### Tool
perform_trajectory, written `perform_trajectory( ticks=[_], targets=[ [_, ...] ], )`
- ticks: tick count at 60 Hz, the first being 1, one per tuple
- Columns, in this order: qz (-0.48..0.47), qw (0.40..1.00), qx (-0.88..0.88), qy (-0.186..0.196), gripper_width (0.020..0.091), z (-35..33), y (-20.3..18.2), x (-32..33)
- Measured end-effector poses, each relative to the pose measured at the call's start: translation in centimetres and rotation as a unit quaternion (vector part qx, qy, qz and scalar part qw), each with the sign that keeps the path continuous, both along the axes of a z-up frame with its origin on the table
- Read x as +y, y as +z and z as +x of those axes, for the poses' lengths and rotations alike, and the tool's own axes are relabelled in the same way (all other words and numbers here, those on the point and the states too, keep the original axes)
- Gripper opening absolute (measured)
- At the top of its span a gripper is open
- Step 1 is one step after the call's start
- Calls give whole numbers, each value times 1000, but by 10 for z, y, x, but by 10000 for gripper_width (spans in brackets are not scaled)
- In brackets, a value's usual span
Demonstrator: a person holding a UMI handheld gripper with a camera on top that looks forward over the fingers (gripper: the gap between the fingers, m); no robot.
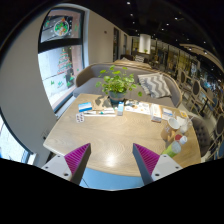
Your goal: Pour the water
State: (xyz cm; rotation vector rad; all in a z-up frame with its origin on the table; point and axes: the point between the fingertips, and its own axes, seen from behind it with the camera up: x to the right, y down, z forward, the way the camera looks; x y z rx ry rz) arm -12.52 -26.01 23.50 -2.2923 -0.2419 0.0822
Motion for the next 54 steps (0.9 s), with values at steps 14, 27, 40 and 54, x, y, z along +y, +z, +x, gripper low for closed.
perform_trajectory(
  ticks=[14, 27, 40, 54],
  targets=[
    [-8, 999, 5, -47, 858, 88, -34, -22],
    [6, 995, -6, -100, 857, 191, -82, -53],
    [20, 992, 7, -122, 852, 266, -123, -34],
    [63, 993, 9, -99, 855, 291, -143, 47]
  ],
)
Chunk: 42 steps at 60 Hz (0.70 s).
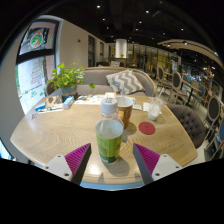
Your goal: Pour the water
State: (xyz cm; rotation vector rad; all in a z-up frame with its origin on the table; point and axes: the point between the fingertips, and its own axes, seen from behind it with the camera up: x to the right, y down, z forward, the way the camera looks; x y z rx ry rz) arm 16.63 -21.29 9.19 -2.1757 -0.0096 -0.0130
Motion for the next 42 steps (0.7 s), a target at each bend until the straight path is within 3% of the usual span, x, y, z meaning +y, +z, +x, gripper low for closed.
perform_trajectory(
  ticks=[11, 13, 15, 17, 35, 42],
  targets=[
    [13, 1000, 15, 20, 829, -11, -20, 43],
    [16, 999, 14, 25, 756, -13, -23, 47],
    [17, 999, 14, 25, 618, -13, -26, 50],
    [21, 1000, 7, 17, 537, -10, -28, 52],
    [20, 1000, -1, -4, 415, -6, -23, 53],
    [23, 999, -26, -13, 414, 2, -7, 47]
  ],
)
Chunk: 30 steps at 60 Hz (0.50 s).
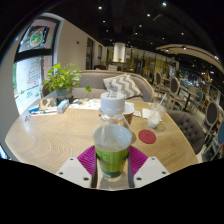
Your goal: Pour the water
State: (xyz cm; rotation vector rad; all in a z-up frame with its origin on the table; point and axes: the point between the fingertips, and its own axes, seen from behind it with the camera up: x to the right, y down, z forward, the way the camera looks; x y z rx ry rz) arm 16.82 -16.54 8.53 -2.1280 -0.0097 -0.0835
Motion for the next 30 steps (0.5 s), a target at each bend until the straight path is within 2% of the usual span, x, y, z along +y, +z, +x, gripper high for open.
perform_trajectory(
  ticks=[17, 30],
  targets=[
    [-14, 978, -201, -46, 415, 92, 70, 3],
    [-44, 893, -446, -45, 414, 167, 123, 54]
  ],
)
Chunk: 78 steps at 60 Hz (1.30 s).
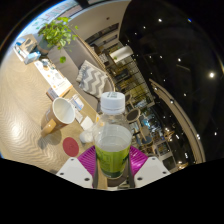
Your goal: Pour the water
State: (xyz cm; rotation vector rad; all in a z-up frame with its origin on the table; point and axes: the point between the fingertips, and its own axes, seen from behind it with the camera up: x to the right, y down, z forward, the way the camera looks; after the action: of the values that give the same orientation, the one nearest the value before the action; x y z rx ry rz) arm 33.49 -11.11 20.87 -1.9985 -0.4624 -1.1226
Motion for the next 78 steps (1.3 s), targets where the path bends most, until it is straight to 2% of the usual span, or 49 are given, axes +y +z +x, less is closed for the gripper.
perform_trajectory(
  ticks=[16, 22, 33, 41, 49, 63, 70, 78],
  targets=[
    [-101, 953, -281, 48, 413, 27, 2, 69],
    [-140, 926, -347, 50, 413, 33, -10, 83],
    [-191, 901, -385, 50, 417, 42, -29, 94],
    [-188, 896, -398, 61, 418, 39, -26, 99],
    [-186, 897, -397, 56, 418, 42, -20, 99],
    [-129, 951, -275, 63, 420, 23, -13, 86],
    [-57, 992, -102, 53, 423, 9, -3, 72],
    [11, 995, 93, 40, 421, -1, -3, 64]
  ],
)
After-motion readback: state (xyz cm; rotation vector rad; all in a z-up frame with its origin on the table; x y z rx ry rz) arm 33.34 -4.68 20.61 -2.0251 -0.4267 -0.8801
